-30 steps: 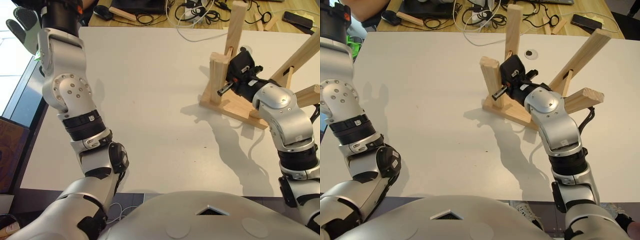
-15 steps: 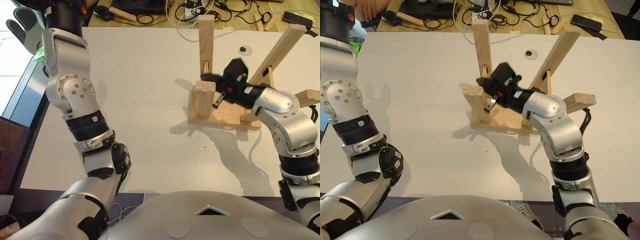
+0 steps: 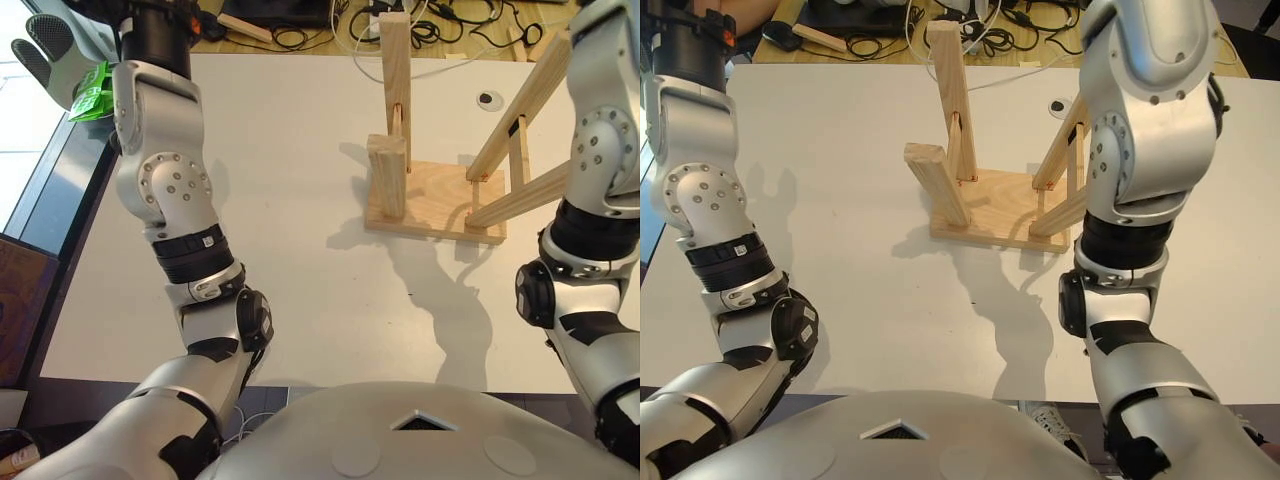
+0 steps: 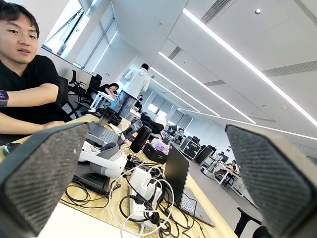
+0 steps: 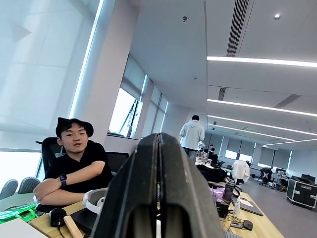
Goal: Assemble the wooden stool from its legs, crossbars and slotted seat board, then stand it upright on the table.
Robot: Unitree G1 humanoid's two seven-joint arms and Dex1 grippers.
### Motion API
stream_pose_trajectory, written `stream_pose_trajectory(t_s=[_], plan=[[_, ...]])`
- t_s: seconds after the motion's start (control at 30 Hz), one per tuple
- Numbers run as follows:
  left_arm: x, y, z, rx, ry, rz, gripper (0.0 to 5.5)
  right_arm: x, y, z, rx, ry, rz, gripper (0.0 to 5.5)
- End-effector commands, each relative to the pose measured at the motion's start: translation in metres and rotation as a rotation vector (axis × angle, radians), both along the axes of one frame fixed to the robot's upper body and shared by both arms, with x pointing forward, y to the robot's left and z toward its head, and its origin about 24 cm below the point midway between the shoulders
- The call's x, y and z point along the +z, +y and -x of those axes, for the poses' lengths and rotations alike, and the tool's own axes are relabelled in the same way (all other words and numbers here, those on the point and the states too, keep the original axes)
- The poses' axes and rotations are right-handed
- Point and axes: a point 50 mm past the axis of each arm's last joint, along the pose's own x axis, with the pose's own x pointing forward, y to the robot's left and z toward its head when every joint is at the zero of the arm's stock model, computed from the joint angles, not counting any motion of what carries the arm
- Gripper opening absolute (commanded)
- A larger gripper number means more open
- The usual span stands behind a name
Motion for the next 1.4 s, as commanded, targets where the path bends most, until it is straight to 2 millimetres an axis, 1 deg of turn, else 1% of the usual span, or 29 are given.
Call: stream_pose_trajectory(t_s=[0.03,0.1,0.17,0.2,0.27,0.33,0.37,0.4,0.43,0.47,0.5,0.53,0.57,0.6,0.63,0.7,0.73,0.77,0.8,0.83,0.9,0.97,1.07,1.1,1.17,1.2,1.27,1.33,1.4], plan=[[-0.002,-0.002,0.001,0.012,0.010,0.001,5.09,-0.007,-0.007,-0.001,-0.030,0.021,0.059,0.03],[-0.002,-0.003,0.002,0.010,0.010,0.003,5.09,-0.008,-0.011,0.003,-0.059,-0.012,0.092,0.03],[-0.001,-0.003,0.003,0.011,0.008,0.001,5.09,0.000,-0.017,0.008,-0.112,-0.081,0.104,0.03],[0.000,-0.002,0.003,0.013,0.004,-0.006,5.09,0.007,-0.023,0.010,-0.148,-0.117,0.096,0.03],[0.003,0.002,0.006,0.019,0.007,-0.045,5.09,0.032,-0.039,0.015,-0.250,-0.208,0.076,0.03],[-0.002,0.009,0.011,0.035,0.051,-0.125,5.09,0.051,-0.057,0.017,-0.362,-0.253,0.103,0.03],[-0.007,0.010,0.015,0.037,0.092,-0.185,5.09,0.054,-0.071,0.015,-0.427,-0.232,0.109,0.03],[-0.013,0.009,0.019,0.030,0.136,-0.250,5.09,0.051,-0.088,0.011,-0.493,-0.182,0.105,0.03],[-0.020,0.007,0.023,0.011,0.198,-0.333,4.91,0.039,-0.109,0.005,-0.569,-0.091,0.096,0.00],[-0.026,0.003,0.026,-0.013,0.251,-0.400,4.86,0.024,-0.129,0.000,-0.639,0.010,0.094,0.00],[-0.034,-0.003,0.030,-0.071,0.307,-0.466,4.70,0.002,-0.152,-0.003,-0.702,0.135,0.079,0.00],[-0.045,-0.011,0.035,-0.141,0.368,-0.541,4.54,-0.030,-0.175,-0.004,-0.755,0.294,0.065,0.00],[-0.055,-0.019,0.040,-0.196,0.424,-0.589,4.44,-0.055,-0.191,-0.001,-0.787,0.405,0.068,0.00],[-0.067,-0.025,0.046,-0.237,0.480,-0.617,4.25,-0.076,-0.202,0.003,-0.811,0.479,0.083,0.00],[-0.076,-0.029,0.051,-0.256,0.528,-0.637,4.17,-0.091,-0.208,0.007,-0.825,0.518,0.103,0.00],[-0.087,-0.032,0.059,-0.236,0.599,-0.663,3.86,-0.115,-0.220,0.018,-0.857,0.575,0.130,0.00],[-0.093,-0.031,0.062,-0.204,0.636,-0.684,3.60,-0.130,-0.225,0.026,-0.869,0.622,0.152,0.00],[-0.098,-0.031,0.067,-0.181,0.670,-0.704,3.41,-0.144,-0.229,0.034,-0.871,0.673,0.185,0.00],[-0.103,-0.030,0.071,-0.164,0.701,-0.727,3.35,-0.159,-0.230,0.041,-0.859,0.738,0.214,0.00],[-0.108,-0.032,0.077,-0.169,0.738,-0.738,3.13,-0.174,-0.228,0.047,-0.820,0.813,0.249,0.00],[-0.119,-0.040,0.084,-0.230,0.790,-0.747,2.83,-0.188,-0.220,0.054,-0.735,0.895,0.292,0.00],[-0.133,-0.052,0.091,-0.344,0.850,-0.742,2.57,-0.199,-0.203,0.058,-0.568,0.996,0.351,0.00],[-0.148,-0.065,0.096,-0.424,0.910,-0.711,2.03,-0.216,-0.178,0.073,-0.265,1.186,0.444,0.00],[-0.151,-0.070,0.096,-0.443,0.920,-0.703,1.83,-0.219,-0.171,0.078,-0.182,1.241,0.484,0.00],[-0.151,-0.080,0.095,-0.479,0.910,-0.699,1.50,-0.218,-0.165,0.087,-0.108,1.334,0.557,0.00],[-0.151,-0.082,0.093,-0.472,0.901,-0.705,1.24,-0.217,-0.163,0.091,-0.090,1.366,0.586,0.00],[-0.150,-0.084,0.090,-0.459,0.888,-0.729,1.00,-0.215,-0.161,0.093,-0.076,1.403,0.623,0.00],[-0.152,-0.089,0.090,-0.504,0.884,-0.754,0.79,-0.217,-0.163,0.095,-0.083,1.419,0.652,0.00],[-0.156,-0.093,0.092,-0.543,0.895,-0.772,0.54,-0.217,-0.160,0.095,-0.056,1.418,0.678,0.00]])
